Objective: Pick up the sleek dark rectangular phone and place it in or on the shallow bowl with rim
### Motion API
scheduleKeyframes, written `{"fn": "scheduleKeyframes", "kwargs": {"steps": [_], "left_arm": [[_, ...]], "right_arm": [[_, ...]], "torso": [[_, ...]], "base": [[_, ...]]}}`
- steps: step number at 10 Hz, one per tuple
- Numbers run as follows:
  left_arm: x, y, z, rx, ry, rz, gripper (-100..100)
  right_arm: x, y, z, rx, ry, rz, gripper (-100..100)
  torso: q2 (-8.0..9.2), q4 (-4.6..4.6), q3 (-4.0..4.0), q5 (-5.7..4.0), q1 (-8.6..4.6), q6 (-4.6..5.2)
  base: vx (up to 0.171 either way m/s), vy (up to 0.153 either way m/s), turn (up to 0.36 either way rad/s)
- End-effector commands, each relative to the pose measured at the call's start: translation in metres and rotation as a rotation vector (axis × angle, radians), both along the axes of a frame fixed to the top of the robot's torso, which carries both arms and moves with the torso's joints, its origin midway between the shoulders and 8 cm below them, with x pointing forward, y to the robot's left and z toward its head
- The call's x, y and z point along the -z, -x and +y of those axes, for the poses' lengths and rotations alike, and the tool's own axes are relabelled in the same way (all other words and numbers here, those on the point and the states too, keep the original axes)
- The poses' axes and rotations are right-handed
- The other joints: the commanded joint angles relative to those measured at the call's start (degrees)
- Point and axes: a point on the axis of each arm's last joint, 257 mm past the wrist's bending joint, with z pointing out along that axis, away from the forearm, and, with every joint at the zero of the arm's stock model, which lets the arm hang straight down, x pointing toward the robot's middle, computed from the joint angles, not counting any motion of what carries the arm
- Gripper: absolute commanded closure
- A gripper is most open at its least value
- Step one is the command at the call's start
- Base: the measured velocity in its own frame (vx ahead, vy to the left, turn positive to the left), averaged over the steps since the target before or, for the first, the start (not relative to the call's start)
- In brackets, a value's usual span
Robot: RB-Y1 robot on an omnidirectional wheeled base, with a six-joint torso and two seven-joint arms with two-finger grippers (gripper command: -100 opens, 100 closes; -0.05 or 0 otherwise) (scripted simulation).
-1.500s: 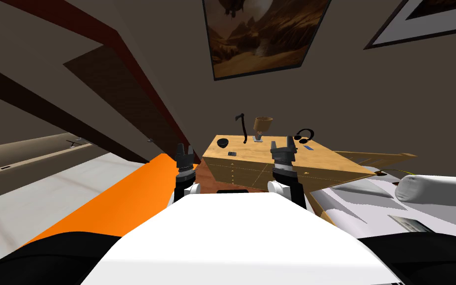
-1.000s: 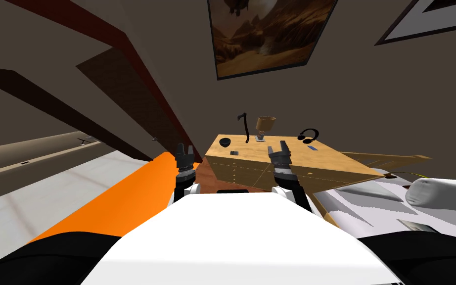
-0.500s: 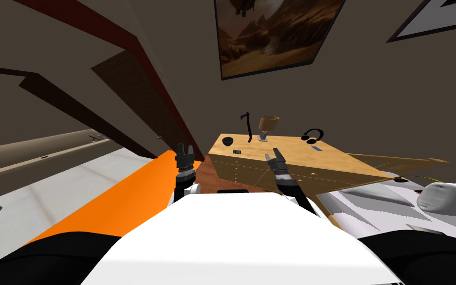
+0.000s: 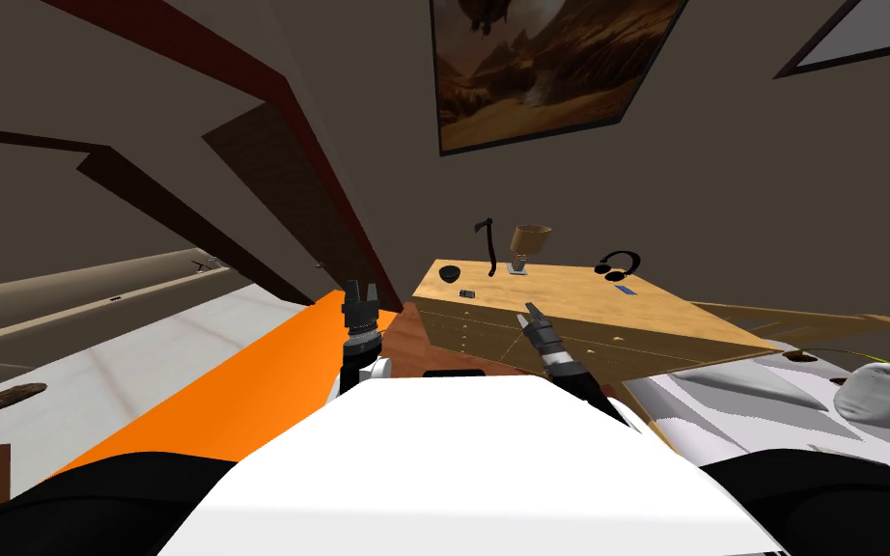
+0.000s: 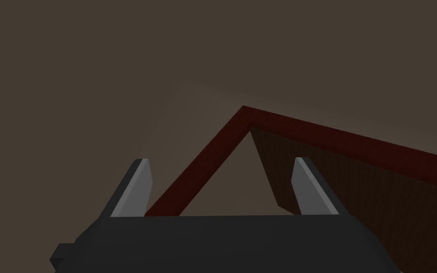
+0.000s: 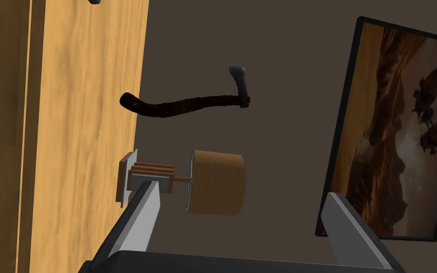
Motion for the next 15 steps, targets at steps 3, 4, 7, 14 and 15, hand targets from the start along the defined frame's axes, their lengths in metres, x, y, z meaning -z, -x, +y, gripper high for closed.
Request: {"fn": "scheduleKeyframes", "kwargs": {"steps": [3,4,7,14,15], "left_arm": [[0.000,0.000,0.000,0.000,0.000,0.000,0],[0.000,0.000,0.000,0.000,0.000,0.000,0],[0.000,0.000,0.000,0.000,0.000,0.000,0],[0.000,0.000,0.000,0.000,0.000,0.000,0],[0.000,0.000,0.000,0.000,0.000,0.000,0]], "right_arm": [[0.036,0.013,-0.003,-0.048,0.063,0.106,-100],[0.065,0.028,-0.008,-0.059,0.086,0.190,-100],[0.095,0.047,-0.014,-0.109,0.152,0.290,-100],[0.148,0.092,-0.033,-0.198,0.277,0.486,-100],[0.172,0.117,-0.043,-0.213,0.307,0.571,-100]], "torso": [[-0.03,-0.01,-0.02,0.01,0.02,0.01],[-0.10,-0.02,-0.05,-0.02,-0.09,0.00],[-0.05,-0.01,-0.03,0.00,0.02,0.00],[-0.08,-0.01,-0.05,0.00,0.00,0.00],[-0.12,-0.02,-0.07,-0.02,-0.06,0.00]], "base": [[-0.035,0.041,0.039],[-0.029,0.031,0.098],[-0.037,0.048,0.056],[-0.026,0.034,0.042],[-0.026,0.038,0.108]]}}
